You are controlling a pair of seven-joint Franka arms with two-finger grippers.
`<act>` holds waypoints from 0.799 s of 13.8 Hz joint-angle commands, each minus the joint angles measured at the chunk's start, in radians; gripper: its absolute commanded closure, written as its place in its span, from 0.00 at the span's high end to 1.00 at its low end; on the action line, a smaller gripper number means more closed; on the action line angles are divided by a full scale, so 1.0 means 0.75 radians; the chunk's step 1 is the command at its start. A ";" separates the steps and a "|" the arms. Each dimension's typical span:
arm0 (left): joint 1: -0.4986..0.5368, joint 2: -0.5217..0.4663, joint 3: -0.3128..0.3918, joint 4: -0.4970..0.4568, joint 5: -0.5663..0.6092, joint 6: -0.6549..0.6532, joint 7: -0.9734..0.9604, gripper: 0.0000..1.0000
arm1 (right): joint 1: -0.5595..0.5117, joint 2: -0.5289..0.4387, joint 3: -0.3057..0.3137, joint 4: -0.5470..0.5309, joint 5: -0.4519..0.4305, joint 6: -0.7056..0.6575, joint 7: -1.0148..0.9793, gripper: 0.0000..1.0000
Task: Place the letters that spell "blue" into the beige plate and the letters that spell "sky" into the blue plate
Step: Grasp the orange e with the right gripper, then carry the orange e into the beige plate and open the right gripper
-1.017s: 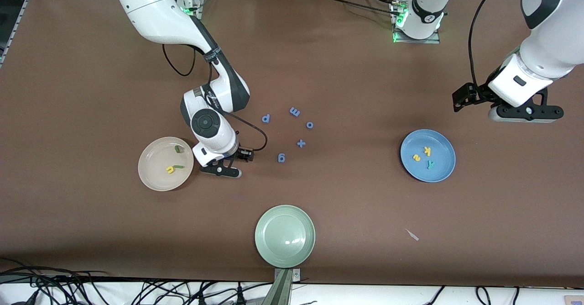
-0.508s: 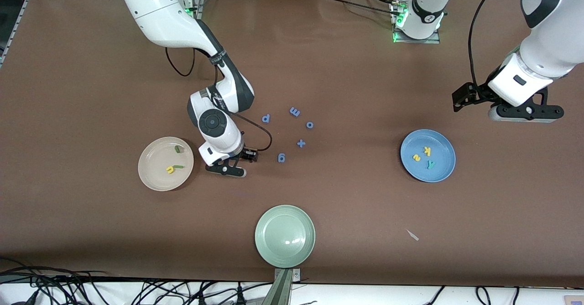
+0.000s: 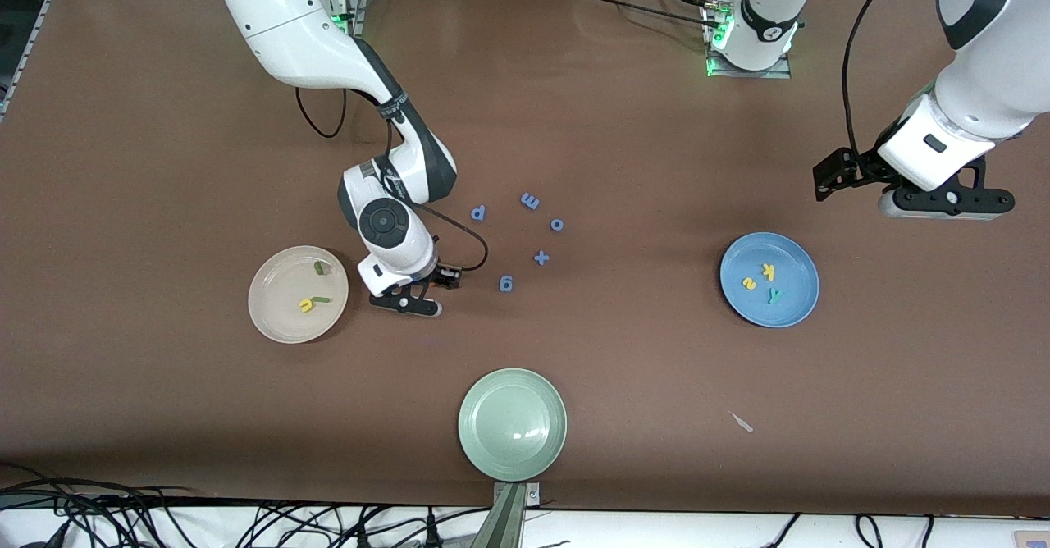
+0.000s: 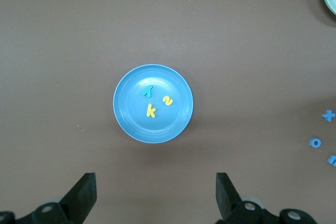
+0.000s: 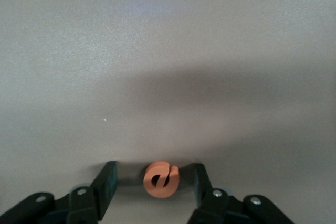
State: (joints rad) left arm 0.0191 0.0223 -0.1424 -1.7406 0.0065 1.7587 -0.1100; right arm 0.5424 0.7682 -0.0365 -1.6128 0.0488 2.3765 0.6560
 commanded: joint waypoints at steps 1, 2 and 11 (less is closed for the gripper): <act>-0.009 0.023 0.002 0.049 0.038 -0.030 0.005 1.00 | -0.001 -0.006 -0.006 -0.032 0.007 0.020 0.001 0.29; -0.009 0.023 0.002 0.051 0.038 -0.030 0.005 1.00 | -0.001 -0.010 -0.009 -0.036 0.004 0.018 -0.007 0.16; -0.007 0.025 0.002 0.051 0.038 -0.030 0.005 1.00 | -0.022 -0.183 -0.247 -0.030 0.013 -0.262 -0.552 0.02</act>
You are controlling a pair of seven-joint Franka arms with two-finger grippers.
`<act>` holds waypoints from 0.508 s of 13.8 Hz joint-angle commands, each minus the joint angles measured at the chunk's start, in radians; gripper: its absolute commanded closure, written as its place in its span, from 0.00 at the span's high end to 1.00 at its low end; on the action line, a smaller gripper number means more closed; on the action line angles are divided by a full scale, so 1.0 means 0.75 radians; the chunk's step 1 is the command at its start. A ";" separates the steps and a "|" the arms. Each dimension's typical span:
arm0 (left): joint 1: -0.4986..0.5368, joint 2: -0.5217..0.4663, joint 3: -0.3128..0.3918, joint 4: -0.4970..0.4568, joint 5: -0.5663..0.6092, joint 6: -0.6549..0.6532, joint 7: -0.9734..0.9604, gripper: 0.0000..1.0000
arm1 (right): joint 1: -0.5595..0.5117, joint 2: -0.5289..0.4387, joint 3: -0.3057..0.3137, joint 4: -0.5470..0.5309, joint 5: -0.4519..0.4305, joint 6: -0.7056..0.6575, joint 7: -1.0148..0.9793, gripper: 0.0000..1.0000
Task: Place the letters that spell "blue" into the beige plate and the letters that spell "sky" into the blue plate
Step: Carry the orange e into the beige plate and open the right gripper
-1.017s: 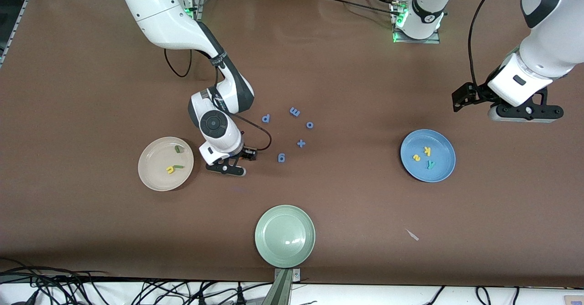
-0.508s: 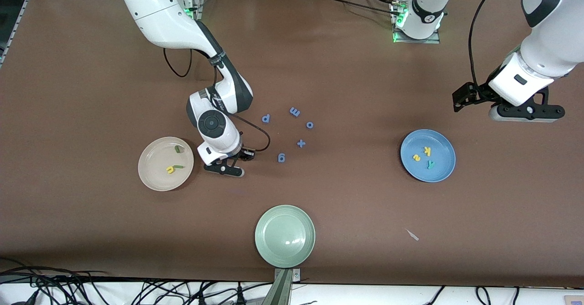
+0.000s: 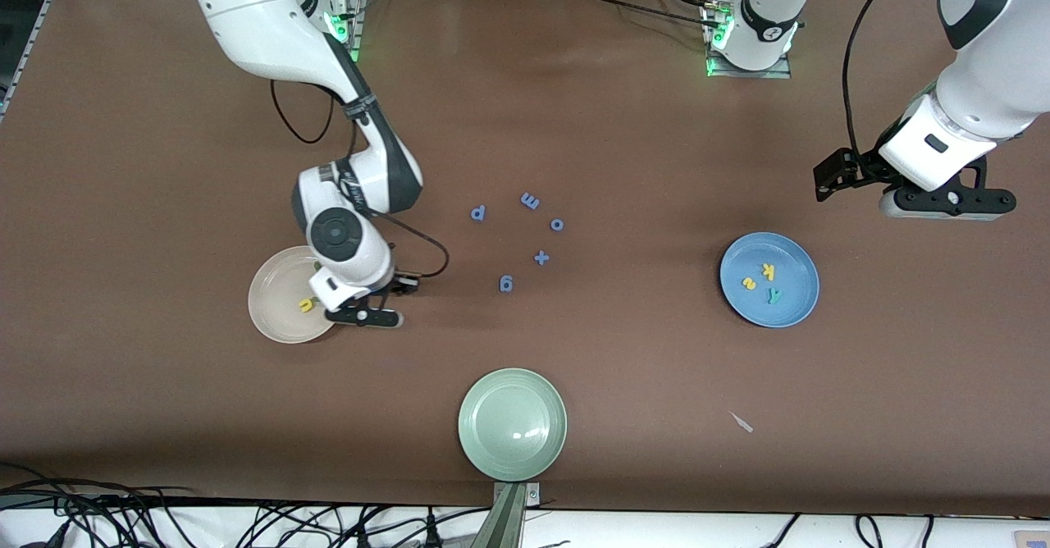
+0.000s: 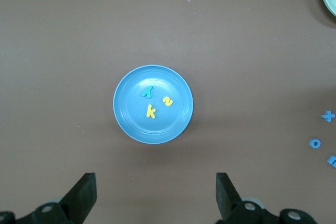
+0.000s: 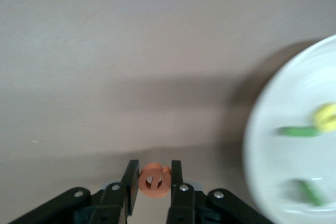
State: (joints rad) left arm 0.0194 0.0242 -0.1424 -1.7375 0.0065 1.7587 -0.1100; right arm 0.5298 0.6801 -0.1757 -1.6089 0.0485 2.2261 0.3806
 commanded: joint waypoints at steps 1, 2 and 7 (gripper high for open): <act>-0.007 0.021 0.002 0.044 0.038 -0.030 0.005 1.00 | -0.007 -0.088 -0.117 -0.045 0.015 -0.094 -0.310 0.03; -0.007 0.023 0.002 0.046 0.038 -0.030 0.005 1.00 | -0.019 -0.121 -0.150 -0.098 0.019 -0.099 -0.408 0.03; -0.013 0.023 0.002 0.046 0.038 -0.030 0.005 1.00 | -0.091 -0.305 -0.160 -0.448 0.154 0.040 -0.569 0.04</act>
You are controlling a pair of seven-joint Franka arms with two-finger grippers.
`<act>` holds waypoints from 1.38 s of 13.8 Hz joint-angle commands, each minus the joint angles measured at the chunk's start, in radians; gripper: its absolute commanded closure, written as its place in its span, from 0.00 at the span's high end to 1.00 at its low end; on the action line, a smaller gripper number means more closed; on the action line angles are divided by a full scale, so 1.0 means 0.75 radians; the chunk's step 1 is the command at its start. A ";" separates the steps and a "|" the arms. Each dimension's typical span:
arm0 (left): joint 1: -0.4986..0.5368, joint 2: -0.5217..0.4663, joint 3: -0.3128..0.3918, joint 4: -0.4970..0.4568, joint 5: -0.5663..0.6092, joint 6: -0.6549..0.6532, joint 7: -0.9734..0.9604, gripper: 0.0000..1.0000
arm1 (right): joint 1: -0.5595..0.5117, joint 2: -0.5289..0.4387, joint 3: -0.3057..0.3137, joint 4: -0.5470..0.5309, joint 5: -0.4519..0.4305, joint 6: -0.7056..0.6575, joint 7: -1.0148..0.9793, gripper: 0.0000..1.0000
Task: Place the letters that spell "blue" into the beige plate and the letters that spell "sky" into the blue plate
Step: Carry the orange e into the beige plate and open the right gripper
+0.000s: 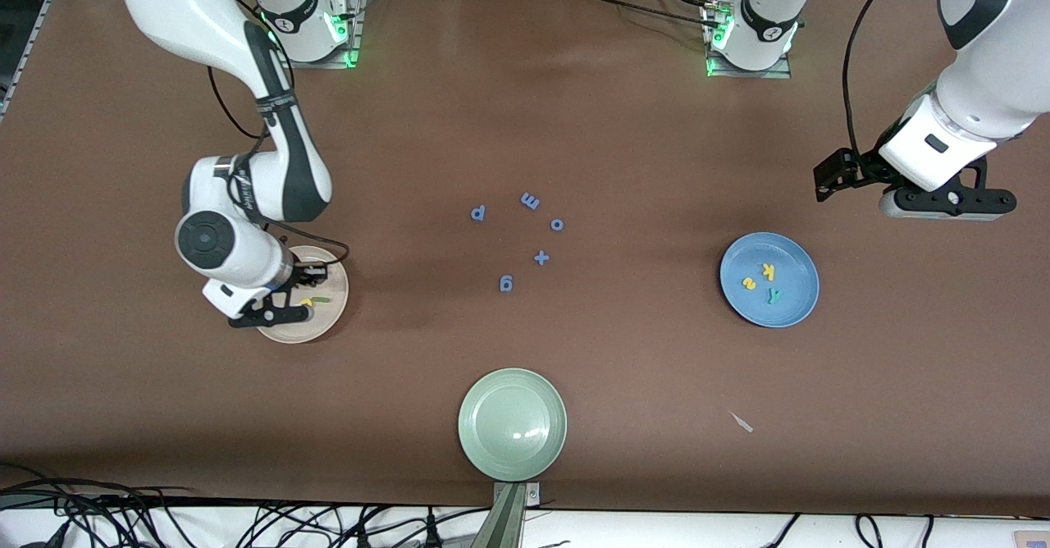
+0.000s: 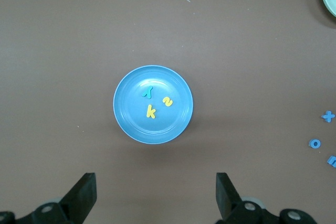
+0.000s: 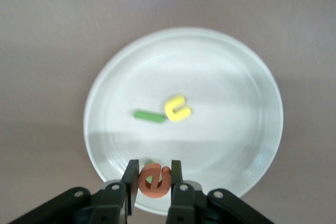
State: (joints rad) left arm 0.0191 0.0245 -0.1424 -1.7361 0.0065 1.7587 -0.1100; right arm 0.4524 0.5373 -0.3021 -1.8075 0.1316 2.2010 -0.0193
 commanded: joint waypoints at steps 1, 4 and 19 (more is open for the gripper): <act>-0.017 0.023 0.002 0.053 0.038 -0.030 0.003 1.00 | 0.012 -0.125 0.008 -0.218 0.045 0.098 -0.034 0.05; -0.013 0.041 0.002 0.071 0.038 -0.030 0.006 1.00 | 0.012 -0.129 0.008 -0.257 0.068 0.148 -0.034 0.36; -0.011 0.043 0.002 0.073 0.038 -0.042 0.006 1.00 | 0.031 -0.160 0.014 0.156 0.052 -0.259 0.089 0.83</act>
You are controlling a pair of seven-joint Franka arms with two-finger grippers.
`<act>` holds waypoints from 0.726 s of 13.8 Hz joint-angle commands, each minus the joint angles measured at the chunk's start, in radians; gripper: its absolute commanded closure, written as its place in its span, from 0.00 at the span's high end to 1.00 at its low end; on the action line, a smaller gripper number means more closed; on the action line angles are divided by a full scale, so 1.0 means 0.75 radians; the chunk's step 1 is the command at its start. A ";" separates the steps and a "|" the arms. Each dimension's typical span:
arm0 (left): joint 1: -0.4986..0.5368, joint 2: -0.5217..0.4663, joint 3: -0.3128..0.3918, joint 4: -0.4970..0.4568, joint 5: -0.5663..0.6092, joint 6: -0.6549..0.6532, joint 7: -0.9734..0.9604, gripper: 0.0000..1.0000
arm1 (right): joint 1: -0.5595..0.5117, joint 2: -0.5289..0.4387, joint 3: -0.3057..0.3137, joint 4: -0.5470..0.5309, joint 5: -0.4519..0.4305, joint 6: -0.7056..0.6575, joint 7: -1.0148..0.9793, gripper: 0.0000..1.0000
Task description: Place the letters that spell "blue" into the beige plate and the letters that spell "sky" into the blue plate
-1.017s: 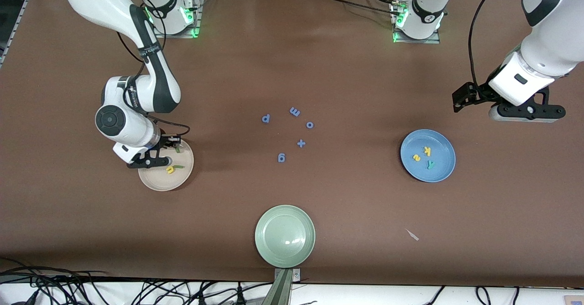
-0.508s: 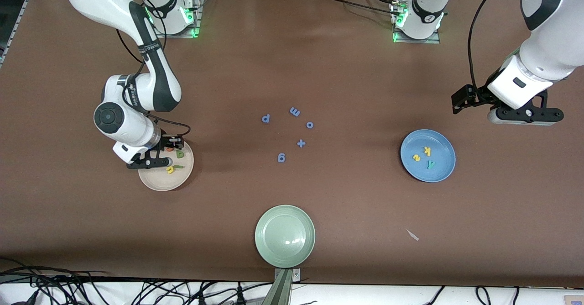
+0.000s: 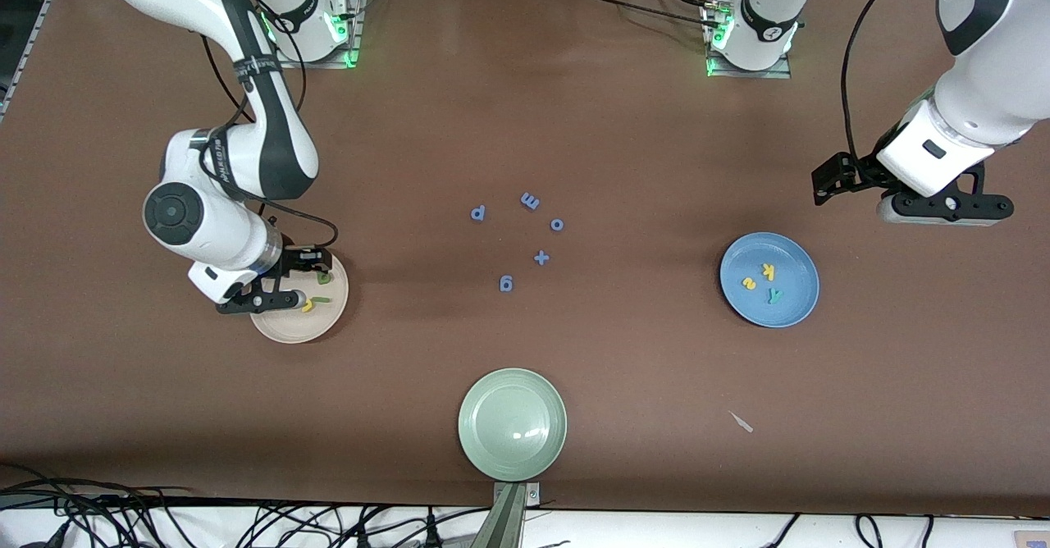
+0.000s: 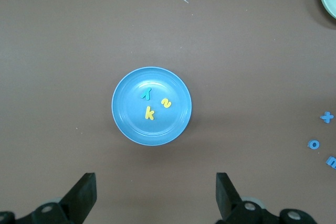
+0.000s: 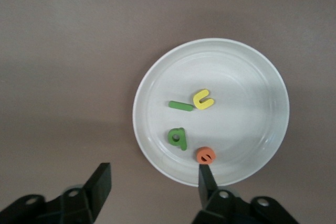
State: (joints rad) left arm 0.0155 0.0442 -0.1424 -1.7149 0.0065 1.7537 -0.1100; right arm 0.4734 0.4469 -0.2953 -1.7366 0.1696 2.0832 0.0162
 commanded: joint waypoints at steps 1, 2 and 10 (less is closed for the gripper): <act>-0.006 0.019 0.002 0.045 0.038 -0.035 0.006 1.00 | 0.003 -0.058 0.001 0.096 -0.009 -0.151 0.040 0.97; -0.004 0.019 0.002 0.045 0.038 -0.035 0.006 1.00 | 0.001 -0.090 0.001 0.133 -0.036 -0.224 0.040 1.00; -0.004 0.017 0.002 0.045 0.038 -0.037 0.008 1.00 | -0.123 -0.248 0.052 0.458 -0.208 -0.655 -0.003 1.00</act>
State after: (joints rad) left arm 0.0157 0.0462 -0.1424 -1.7105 0.0065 1.7501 -0.1100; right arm 0.4604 0.2847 -0.2960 -1.4124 0.0192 1.6211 0.0275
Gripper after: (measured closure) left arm 0.000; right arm 0.000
